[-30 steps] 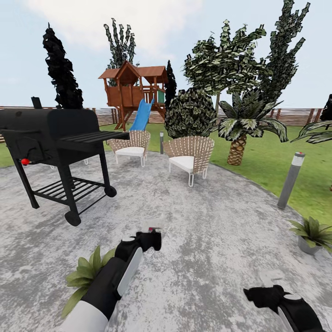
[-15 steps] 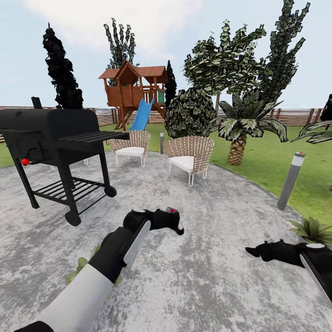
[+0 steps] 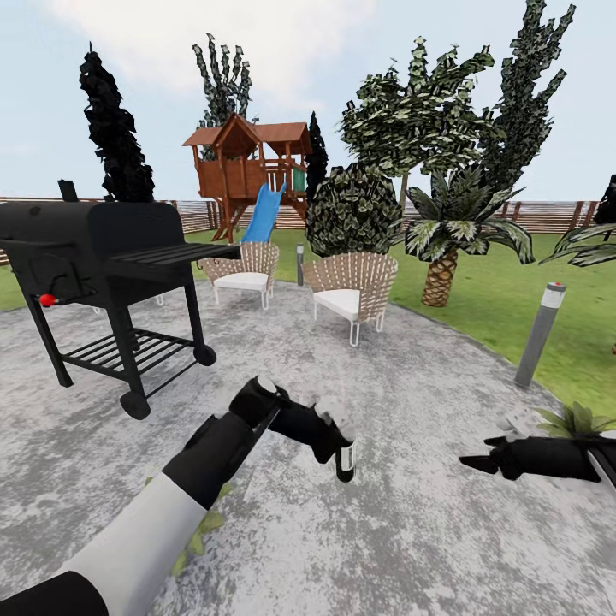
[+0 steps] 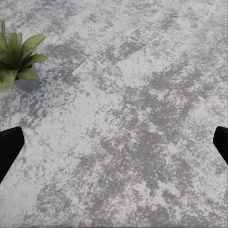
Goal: Pick up the pesticide atomizer in the garden and spray insectifuge to fully cover both potted plants in the garden.
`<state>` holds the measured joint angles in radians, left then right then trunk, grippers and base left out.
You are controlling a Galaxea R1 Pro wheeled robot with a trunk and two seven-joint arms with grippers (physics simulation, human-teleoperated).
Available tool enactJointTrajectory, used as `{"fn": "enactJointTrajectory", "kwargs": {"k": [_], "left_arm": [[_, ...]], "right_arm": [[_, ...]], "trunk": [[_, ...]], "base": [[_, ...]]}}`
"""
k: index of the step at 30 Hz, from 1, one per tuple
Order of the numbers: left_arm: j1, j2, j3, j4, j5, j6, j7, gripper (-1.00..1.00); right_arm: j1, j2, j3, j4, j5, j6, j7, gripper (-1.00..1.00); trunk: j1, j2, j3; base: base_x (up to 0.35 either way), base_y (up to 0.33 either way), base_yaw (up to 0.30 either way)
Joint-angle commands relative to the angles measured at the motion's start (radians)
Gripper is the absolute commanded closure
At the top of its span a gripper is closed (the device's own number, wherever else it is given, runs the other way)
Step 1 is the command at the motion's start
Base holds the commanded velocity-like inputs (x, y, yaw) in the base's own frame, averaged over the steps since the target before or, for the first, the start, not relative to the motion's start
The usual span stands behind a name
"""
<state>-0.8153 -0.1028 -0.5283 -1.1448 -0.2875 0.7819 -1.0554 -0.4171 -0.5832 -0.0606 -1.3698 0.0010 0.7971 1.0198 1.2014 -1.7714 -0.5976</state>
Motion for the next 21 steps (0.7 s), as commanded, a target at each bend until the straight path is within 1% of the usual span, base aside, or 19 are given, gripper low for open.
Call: {"fn": "enactJointTrajectory", "kwargs": {"k": [1,3,5,7,10,11,12,15,17,19,20,21], "left_arm": [[-0.001,0.000,0.000,-0.001,-0.055,0.006,-0.042,1.00],[-0.001,0.000,-0.001,-0.001,-0.082,0.005,-0.064,1.00],[-0.001,0.002,-0.003,0.000,-0.101,0.002,-0.091,1.00],[-0.001,0.002,-0.004,0.000,-0.105,-0.004,-0.105,1.00],[-0.001,0.003,-0.010,0.002,-0.108,-0.035,-0.129,1.00],[-0.001,0.004,-0.017,0.003,-0.109,-0.050,-0.142,1.00],[-0.001,0.004,-0.029,0.003,-0.111,-0.062,-0.155,1.00],[-0.001,0.007,-0.087,0.027,-0.121,-0.081,-0.185,1.00],[-0.001,0.007,-0.136,0.045,-0.128,-0.085,-0.192,1.00],[-0.001,0.007,-0.175,0.054,-0.131,-0.087,-0.194,1.00],[0.000,0.006,-0.193,0.057,-0.132,-0.088,-0.194,1.00],[0.000,0.006,-0.199,0.058,-0.132,-0.088,-0.194,1.00]], "right_arm": [[-0.001,-0.002,-0.001,-0.001,0.001,0.008,0.038,-1.00],[-0.001,-0.003,-0.001,-0.001,0.001,0.009,0.068,-1.00],[-0.001,-0.004,0.000,-0.002,0.002,0.009,0.091,-1.00],[-0.001,-0.004,0.001,-0.003,0.002,0.010,0.097,-1.00],[-0.001,-0.004,0.003,-0.003,0.001,0.010,0.101,-1.00],[-0.001,-0.004,0.003,-0.003,0.001,0.010,0.102,-1.00],[-0.001,-0.004,0.003,-0.003,0.001,0.010,0.102,1.00],[-0.001,-0.004,0.004,-0.007,0.001,0.010,0.103,1.00],[-0.001,-0.004,0.005,-0.025,0.002,0.011,0.103,1.00],[-0.001,-0.005,0.005,-0.043,0.002,0.017,0.102,1.00],[-0.001,-0.005,0.005,-0.051,0.003,0.047,0.102,1.00],[-0.002,-0.004,0.005,-0.057,0.003,0.078,0.099,1.00]], "trunk": [[0.000,-0.001,-0.001],[0.000,-0.001,-0.001],[0.000,-0.001,-0.001],[0.000,-0.001,-0.001],[0.000,-0.001,-0.001],[0.000,-0.001,-0.001],[0.000,-0.001,-0.001],[0.000,-0.001,-0.001],[0.000,-0.001,-0.001],[0.000,-0.001,-0.001],[0.000,-0.001,-0.001],[0.000,-0.001,-0.001]], "base": [[0.000,0.000,0.000],[0.000,0.000,0.000],[0.000,0.000,0.000],[0.000,0.000,0.000],[0.000,0.000,0.000],[0.000,0.000,0.000],[0.000,0.000,0.000],[0.000,0.000,0.000],[0.000,0.000,0.000],[0.000,0.000,0.000],[0.000,0.000,0.000],[0.000,0.000,0.000]]}}
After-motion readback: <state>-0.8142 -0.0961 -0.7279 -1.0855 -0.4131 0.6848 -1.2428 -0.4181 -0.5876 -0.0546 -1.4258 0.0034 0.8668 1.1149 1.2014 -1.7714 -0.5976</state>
